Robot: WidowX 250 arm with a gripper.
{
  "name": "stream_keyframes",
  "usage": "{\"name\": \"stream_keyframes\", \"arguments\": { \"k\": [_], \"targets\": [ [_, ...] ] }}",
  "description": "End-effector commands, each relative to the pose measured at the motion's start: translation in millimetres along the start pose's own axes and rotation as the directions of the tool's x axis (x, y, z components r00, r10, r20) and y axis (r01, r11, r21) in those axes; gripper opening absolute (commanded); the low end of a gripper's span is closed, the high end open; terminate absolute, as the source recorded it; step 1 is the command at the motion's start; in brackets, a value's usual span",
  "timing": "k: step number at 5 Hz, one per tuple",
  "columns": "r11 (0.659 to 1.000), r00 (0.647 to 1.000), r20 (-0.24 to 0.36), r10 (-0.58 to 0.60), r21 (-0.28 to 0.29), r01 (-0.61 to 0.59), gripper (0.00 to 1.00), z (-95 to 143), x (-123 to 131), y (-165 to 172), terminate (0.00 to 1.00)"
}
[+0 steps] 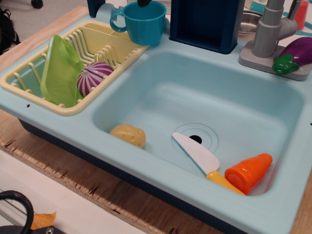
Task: Put cup from counter or drying rack into sink
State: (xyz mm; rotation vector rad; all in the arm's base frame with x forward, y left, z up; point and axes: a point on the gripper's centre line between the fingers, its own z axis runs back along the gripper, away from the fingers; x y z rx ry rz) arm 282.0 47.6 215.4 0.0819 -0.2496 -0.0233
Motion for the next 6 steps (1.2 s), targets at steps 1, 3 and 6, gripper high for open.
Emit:
{"name": "stream_keyframes", "arguments": {
  "k": [1, 3, 6],
  "targets": [
    [1.0, 1.0, 0.0, 0.0, 0.0, 0.0, 1.0, 0.0, 0.0, 0.0, 0.0],
    [0.977, 0.976, 0.021, -0.215, 0.009, 0.215, 1.0, -11.7, 23.0, -2.8, 0.0],
    [0.946, 0.949, 0.028, -0.315, -0.073, 0.316, 1.0, -45.3, 43.9, -4.5, 0.0]
  ]
}}
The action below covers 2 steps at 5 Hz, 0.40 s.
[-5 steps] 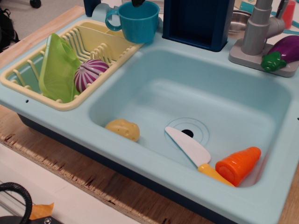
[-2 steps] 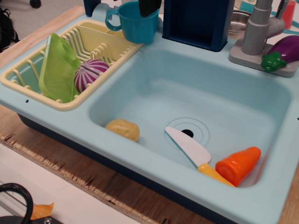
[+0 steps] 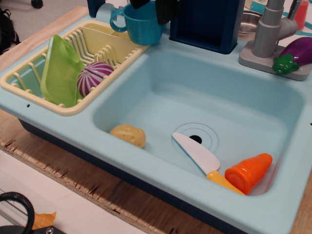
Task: Put cup from counter or drying rack into sink
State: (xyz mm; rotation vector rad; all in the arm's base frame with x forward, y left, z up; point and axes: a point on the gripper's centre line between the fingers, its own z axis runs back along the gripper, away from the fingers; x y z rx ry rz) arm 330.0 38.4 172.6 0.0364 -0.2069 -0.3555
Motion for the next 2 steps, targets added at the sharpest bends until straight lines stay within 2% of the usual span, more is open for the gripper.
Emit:
{"name": "stream_keyframes", "arguments": {
  "k": [1, 2],
  "targets": [
    [1.0, 0.999, 0.036, 0.017, -0.011, -0.016, 1.0, -2.6, -1.2, 8.8, 0.0],
    [0.998, 0.999, 0.017, 0.045, -0.034, -0.045, 1.0, -13.2, -7.4, 9.2, 0.0]
  ]
}}
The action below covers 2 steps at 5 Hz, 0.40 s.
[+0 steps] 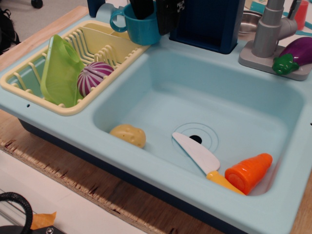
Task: Put cup from counter or drying rack into sink
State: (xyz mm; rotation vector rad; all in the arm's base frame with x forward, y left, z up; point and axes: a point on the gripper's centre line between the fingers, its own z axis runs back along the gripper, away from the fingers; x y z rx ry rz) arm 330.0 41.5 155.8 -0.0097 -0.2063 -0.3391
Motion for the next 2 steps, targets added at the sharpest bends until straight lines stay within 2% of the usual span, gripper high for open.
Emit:
{"name": "stream_keyframes", "arguments": {
  "k": [1, 2],
  "targets": [
    [0.999, 0.999, 0.003, 0.035, 0.004, -0.035, 0.0, -1.0, -6.3, 7.6, 0.0],
    [0.999, 0.999, 0.003, 0.045, 0.008, -0.045, 0.0, -1.7, -7.8, 6.8, 0.0]
  ]
}}
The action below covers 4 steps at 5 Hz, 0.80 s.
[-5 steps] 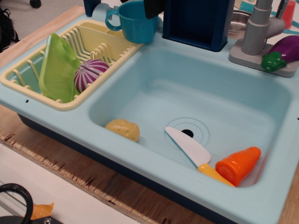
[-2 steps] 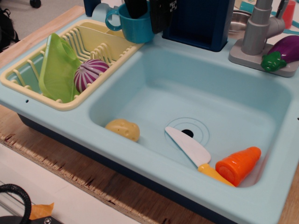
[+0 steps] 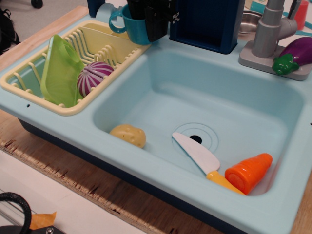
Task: Put cup from counter or drying rack into sink
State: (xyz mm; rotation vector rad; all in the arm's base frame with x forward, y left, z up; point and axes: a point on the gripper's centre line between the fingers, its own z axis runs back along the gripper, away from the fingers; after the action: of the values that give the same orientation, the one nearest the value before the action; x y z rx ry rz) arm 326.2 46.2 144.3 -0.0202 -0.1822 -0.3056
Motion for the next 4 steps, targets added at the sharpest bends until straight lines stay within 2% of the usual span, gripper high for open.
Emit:
{"name": "stream_keyframes", "arguments": {
  "k": [1, 3, 4],
  "targets": [
    [0.999, 0.999, 0.022, 0.04, 0.026, -0.041, 0.0, 14.2, -4.9, -4.8, 0.0],
    [0.996, 0.996, 0.054, 0.071, 0.052, -0.073, 0.0, 32.5, -13.9, -60.9, 0.0],
    [0.997, 0.996, 0.055, 0.069, 0.036, -0.071, 0.0, 26.7, -16.3, -85.0, 0.0]
  ]
}}
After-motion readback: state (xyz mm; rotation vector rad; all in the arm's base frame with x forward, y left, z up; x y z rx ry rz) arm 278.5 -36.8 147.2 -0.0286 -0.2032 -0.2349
